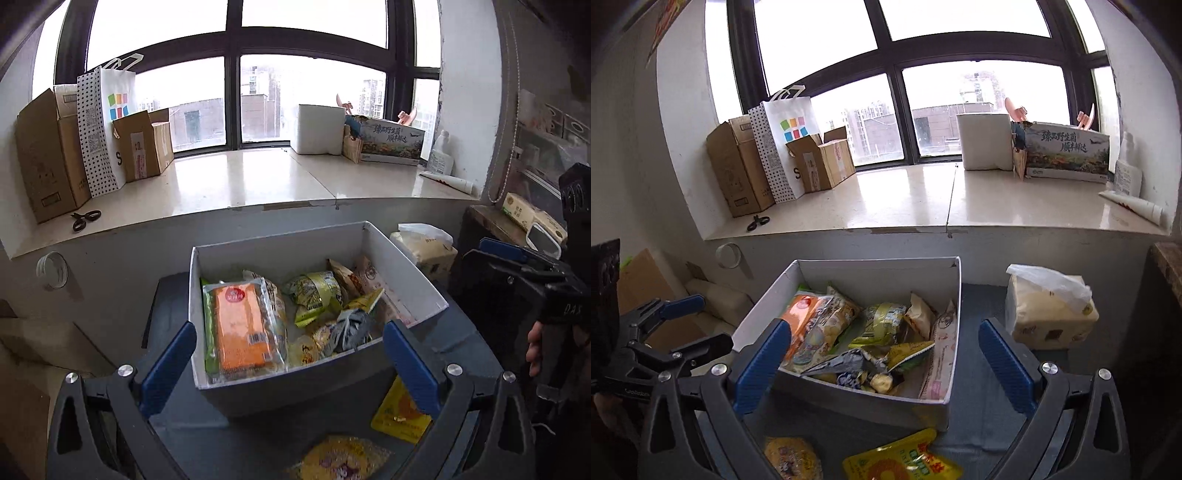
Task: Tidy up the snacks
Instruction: 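Move both open tools back toward the yellow sauce packet and round cookie packet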
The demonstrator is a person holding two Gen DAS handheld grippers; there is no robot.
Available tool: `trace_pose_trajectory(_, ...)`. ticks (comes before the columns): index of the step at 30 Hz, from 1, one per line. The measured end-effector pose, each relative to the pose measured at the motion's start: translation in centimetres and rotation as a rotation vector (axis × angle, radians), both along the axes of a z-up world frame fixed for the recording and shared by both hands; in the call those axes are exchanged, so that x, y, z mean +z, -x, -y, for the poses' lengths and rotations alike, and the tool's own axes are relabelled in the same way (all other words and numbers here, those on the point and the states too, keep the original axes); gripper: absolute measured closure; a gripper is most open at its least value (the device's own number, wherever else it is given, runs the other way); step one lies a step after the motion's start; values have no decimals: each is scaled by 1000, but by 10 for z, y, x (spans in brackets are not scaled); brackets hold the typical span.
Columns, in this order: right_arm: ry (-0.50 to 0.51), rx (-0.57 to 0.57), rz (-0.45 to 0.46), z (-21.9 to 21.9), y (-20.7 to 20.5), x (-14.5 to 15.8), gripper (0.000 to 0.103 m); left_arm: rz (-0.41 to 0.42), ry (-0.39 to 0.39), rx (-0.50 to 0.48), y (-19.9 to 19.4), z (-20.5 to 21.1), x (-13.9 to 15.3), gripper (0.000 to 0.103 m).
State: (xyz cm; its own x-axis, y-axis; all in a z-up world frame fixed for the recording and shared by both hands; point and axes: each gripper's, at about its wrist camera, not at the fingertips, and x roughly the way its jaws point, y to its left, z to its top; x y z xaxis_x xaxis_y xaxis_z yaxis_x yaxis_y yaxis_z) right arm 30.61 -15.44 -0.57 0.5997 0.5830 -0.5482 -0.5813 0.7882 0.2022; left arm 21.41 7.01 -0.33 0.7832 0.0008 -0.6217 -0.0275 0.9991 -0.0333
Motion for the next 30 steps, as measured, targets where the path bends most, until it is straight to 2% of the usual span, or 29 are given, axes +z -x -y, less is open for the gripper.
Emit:
trace_pose_trajectory(5, -34, 7, -70, 32, 49, -32, 0, 16, 42, -5, 65, 9, -15, 0)
trace_pose_trajectory(9, -17, -45, -174, 49, 81, -80, 0, 0, 97, 7, 99, 18, -33, 0)
trace_pose_trajectory(13, -25, -87, -286, 59, 98, -128, 0, -39, 125, -5, 114, 24, -49, 0)
trace_pose_trajectory(16, -5, -94, -321, 55, 95, -145, 0, -58, 113, 7, 119, 26, -56, 0)
trace_pose_trajectory(20, 16, -161, -323, 44, 79, -149, 0, -61, 134, 17, 121, 20, -60, 0)
trace_pose_trajectory(23, 13, -168, -335, 31, 59, -152, 0, -64, 140, 19, 122, 15, -61, 0)
trace_pose_trajectory(28, 91, -271, -351, 10, 33, -171, 0, -61, 159, 31, 127, 7, -63, 0)
trace_pose_trajectory(30, 111, -306, -322, 5, 30, -175, 0, -67, 164, 41, 128, 3, -66, 0)
